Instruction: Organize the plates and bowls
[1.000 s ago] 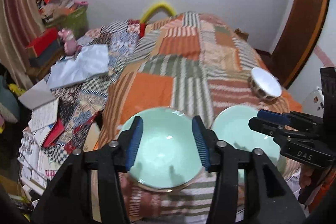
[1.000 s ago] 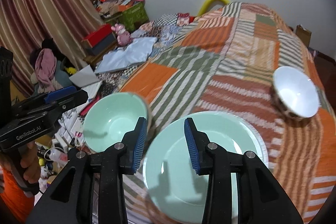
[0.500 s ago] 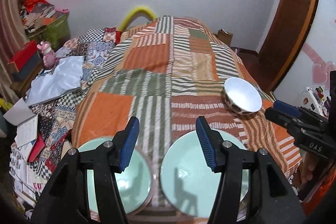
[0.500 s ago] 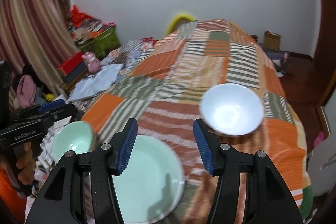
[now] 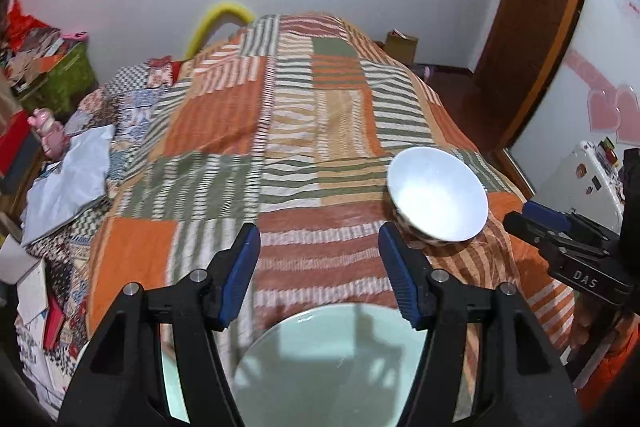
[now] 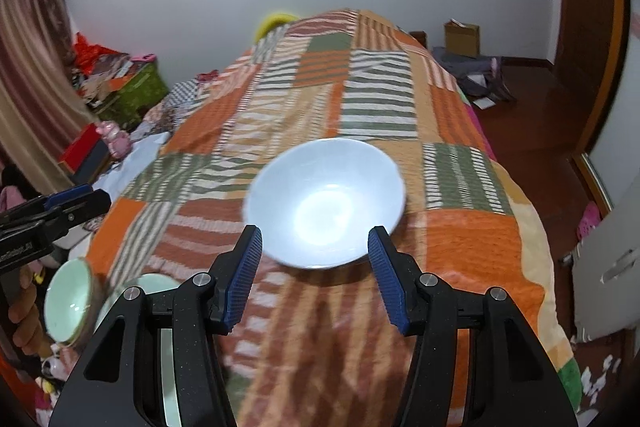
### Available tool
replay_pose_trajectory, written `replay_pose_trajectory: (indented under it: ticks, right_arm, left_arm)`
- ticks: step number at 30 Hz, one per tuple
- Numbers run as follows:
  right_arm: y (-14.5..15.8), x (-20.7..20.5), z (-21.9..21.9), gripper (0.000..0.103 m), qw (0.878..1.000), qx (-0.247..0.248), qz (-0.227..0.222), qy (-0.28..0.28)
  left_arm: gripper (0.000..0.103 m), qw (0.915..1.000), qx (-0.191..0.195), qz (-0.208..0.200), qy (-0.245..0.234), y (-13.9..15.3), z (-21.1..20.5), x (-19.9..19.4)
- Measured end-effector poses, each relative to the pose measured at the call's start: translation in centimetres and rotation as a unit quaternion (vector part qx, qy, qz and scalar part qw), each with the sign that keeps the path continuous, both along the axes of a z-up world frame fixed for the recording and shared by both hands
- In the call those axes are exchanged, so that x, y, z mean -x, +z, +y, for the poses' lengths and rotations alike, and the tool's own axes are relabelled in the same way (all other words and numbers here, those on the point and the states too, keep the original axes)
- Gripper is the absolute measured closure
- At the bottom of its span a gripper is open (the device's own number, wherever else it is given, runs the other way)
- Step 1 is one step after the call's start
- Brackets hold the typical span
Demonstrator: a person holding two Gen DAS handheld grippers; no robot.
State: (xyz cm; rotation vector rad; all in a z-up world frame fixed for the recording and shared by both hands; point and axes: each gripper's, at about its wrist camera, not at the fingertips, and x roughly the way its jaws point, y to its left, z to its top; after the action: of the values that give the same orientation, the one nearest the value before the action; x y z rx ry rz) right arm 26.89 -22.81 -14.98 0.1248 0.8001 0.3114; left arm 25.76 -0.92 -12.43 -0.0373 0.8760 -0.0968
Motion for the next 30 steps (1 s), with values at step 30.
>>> replay_pose_trajectory:
  ticks: [30]
  right_arm:
    - [-5.0,-6.4,-1.8,0.086,0.997,0.026,0.075,0.008]
  left_arm:
    - [0.055,0.9912,0.016,0.099,-0.086,-9.5,-7.0,-10.3]
